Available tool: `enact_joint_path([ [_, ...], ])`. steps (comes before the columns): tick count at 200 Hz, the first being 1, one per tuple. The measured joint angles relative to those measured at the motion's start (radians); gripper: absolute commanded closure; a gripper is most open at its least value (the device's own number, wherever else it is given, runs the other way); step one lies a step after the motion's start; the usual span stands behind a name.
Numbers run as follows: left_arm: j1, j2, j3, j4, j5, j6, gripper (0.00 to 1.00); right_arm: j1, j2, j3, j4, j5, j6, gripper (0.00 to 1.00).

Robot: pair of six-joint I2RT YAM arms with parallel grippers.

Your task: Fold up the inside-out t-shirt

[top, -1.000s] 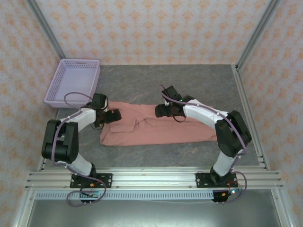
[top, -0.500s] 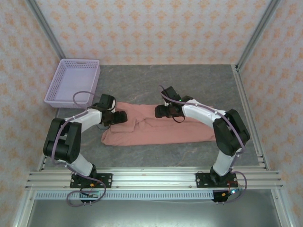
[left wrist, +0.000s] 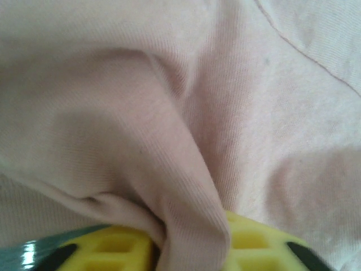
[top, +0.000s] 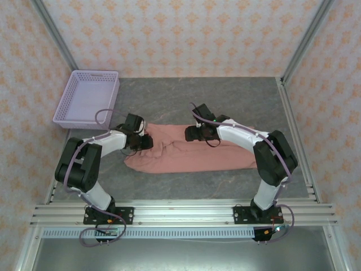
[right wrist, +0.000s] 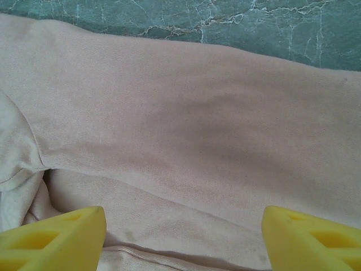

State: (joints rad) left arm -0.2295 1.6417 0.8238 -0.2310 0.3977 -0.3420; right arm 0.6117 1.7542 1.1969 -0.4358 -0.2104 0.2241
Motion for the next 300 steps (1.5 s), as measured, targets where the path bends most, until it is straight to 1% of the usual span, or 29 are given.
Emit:
enact_joint_path([
  [10, -0.003, 0.002, 0.001, 0.0, -0.002, 0.008, 1.0, 0.0, 0.0, 0.0, 0.0, 0.0, 0.0, 0.27],
  [30, -0.005, 0.003, 0.015, -0.014, -0.018, 0.003, 1.0, 0.0, 0.0, 0.0, 0.0, 0.0, 0.003, 0.27],
  [44, -0.007, 0.003, 0.026, -0.037, -0.053, 0.004, 1.0, 0.0, 0.0, 0.0, 0.0, 0.001, 0.003, 0.27],
  [84, -0.006, 0.001, 0.06, -0.136, -0.227, -0.004, 1.0, -0.008, -0.002, 0.0, -0.014, 0.016, -0.002, 0.27],
  [113, -0.006, -0.022, 0.1, -0.251, -0.372, -0.008, 1.0, -0.046, -0.033, -0.014, -0.021, 0.027, -0.014, 0.27],
  [148, -0.006, -0.071, 0.237, -0.422, -0.538, -0.002, 1.0, -0.103, -0.079, -0.031, -0.032, 0.033, -0.02, 0.27],
  [187, -0.011, -0.126, 0.426, -0.583, -0.646, 0.028, 1.0, -0.188, -0.11, -0.069, -0.043, 0.034, -0.016, 0.27],
  [210, -0.023, -0.132, 0.535, -0.687, -0.713, 0.06, 1.0, -0.225, -0.114, -0.087, -0.047, 0.034, -0.011, 0.27],
  [233, -0.065, -0.126, 0.639, -0.794, -0.785, 0.087, 1.0, -0.229, -0.114, -0.094, -0.049, 0.029, -0.005, 0.27],
  [250, -0.127, -0.098, 0.72, -0.858, -0.825, 0.099, 1.0, -0.23, -0.114, -0.094, -0.05, 0.024, 0.0, 0.27],
  [274, -0.24, -0.016, 0.818, -0.93, -0.845, 0.105, 1.0, -0.237, -0.104, -0.094, -0.05, 0.006, 0.004, 0.28],
  [300, -0.345, 0.091, 0.902, -0.979, -0.839, 0.1, 1.0, -0.241, -0.073, -0.095, -0.05, -0.024, 0.014, 0.29],
])
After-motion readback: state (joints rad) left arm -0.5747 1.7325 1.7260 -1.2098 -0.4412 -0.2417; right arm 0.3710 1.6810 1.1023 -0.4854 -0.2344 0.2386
